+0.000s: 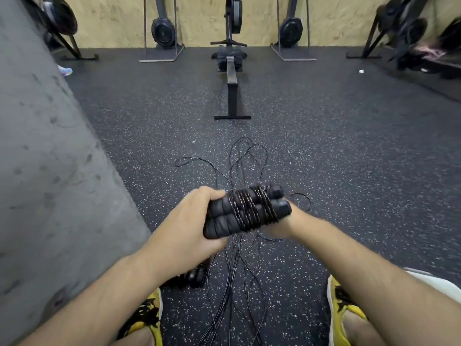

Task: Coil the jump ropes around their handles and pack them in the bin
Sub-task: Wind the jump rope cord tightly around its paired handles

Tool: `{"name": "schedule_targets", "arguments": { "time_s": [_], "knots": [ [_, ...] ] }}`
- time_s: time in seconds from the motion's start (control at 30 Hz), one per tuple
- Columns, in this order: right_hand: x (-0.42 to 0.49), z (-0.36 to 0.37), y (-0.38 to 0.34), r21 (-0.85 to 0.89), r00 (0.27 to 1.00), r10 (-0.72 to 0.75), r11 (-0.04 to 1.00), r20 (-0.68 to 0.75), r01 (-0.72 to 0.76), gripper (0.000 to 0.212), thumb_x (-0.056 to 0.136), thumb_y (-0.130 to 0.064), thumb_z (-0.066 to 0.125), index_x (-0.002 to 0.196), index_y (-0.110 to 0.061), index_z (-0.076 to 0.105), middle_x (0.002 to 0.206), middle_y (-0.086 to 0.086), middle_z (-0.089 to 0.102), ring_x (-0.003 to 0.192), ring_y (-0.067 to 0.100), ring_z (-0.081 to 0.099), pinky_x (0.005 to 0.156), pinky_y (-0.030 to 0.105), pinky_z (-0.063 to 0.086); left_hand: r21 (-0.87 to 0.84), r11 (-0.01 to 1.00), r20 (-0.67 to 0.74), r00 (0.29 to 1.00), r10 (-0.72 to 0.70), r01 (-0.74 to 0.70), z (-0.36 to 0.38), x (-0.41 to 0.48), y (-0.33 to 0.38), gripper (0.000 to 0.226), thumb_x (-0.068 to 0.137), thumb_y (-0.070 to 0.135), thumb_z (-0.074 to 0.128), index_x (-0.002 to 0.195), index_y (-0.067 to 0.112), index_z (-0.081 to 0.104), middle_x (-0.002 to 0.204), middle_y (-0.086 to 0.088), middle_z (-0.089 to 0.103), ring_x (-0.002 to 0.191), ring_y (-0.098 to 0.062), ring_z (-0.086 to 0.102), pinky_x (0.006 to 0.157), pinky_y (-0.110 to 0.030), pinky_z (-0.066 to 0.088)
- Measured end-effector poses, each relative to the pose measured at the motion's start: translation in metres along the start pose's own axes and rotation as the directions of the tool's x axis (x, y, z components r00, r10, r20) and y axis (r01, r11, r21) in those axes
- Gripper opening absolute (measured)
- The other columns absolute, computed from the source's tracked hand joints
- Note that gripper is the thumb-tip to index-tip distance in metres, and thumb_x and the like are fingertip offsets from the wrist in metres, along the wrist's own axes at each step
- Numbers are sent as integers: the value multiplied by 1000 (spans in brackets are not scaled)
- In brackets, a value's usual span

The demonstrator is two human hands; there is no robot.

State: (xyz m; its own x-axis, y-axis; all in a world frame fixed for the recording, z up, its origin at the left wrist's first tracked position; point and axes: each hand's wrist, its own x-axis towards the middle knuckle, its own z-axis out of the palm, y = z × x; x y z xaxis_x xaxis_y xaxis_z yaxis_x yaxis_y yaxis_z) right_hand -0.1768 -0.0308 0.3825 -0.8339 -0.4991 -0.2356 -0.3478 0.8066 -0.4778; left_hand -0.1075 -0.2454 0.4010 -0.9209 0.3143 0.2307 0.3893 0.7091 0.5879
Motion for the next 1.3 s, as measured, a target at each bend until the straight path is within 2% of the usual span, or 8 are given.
{"name": "schedule_targets", "arguments": {
  "time_s": [0.13,0.3,0.63,0.8,0.9,1.0,1.1,1.3],
  "knots": [
    [-20,46,-56,-97,989,-141,985,53,146,31,109,-28,29,109,-7,52,106,12,59,90,25,56,75,33,41,225,971,-145,988,-44,77,-2,17,-34,57,72,14,79,122,14,52,117,4,56,109,-15,49,91,-28,40],
    [-45,56,-99,-139,972,-233,964,-20,228,23,108,-27,31,102,-10,46,82,6,47,73,29,50,65,38,40,459,882,-48,994,-99,110,-1,25,-68,40,73,13,70,110,14,53,100,-4,58,98,-30,55,80,-43,48],
    [-11,-32,-33,-578,813,-439,800,-382,161,52,90,-66,31,89,-29,69,78,-8,63,72,22,67,54,26,36,321,918,241,957,159,-234,16,11,-29,41,75,18,74,90,24,36,86,11,36,81,-13,37,68,-29,29],
    [0,-28,-11,-243,947,-245,951,-209,192,48,86,-70,36,103,-37,66,98,-13,67,94,10,61,85,39,52,162,966,233,959,161,-201,15,-2,-12,42,76,23,73,105,23,44,99,12,44,89,-5,40,78,-14,35],
    [-6,-25,-17,270,989,-91,955,-120,121,29,96,-34,56,115,-17,70,115,5,72,108,18,65,100,36,49,30,992,128,985,116,-120,9,-4,-8,51,74,39,67,116,30,39,107,12,50,96,-1,48,78,-13,36],
    [-13,-9,-28,200,997,72,977,15,-73,31,101,-7,49,131,-2,57,134,17,58,126,31,52,93,19,36,-67,998,-6,1000,-15,15,6,0,-9,64,77,29,77,123,36,33,115,16,53,105,3,53,82,-13,40],
    [-10,25,-58,202,983,-10,978,-181,47,17,100,-9,42,94,-15,56,96,4,63,92,26,58,75,30,42,-165,980,-117,984,-135,115,5,2,-16,71,83,34,79,136,30,33,125,16,49,117,12,46,93,-1,33],
    [-14,54,-86,138,764,-118,955,-635,262,8,94,-20,55,93,-27,54,75,-15,42,69,7,40,63,23,36,-444,869,-263,895,-361,220,-3,15,-15,43,94,36,66,131,34,44,110,11,63,90,7,59,81,-19,44]
  ]
}}
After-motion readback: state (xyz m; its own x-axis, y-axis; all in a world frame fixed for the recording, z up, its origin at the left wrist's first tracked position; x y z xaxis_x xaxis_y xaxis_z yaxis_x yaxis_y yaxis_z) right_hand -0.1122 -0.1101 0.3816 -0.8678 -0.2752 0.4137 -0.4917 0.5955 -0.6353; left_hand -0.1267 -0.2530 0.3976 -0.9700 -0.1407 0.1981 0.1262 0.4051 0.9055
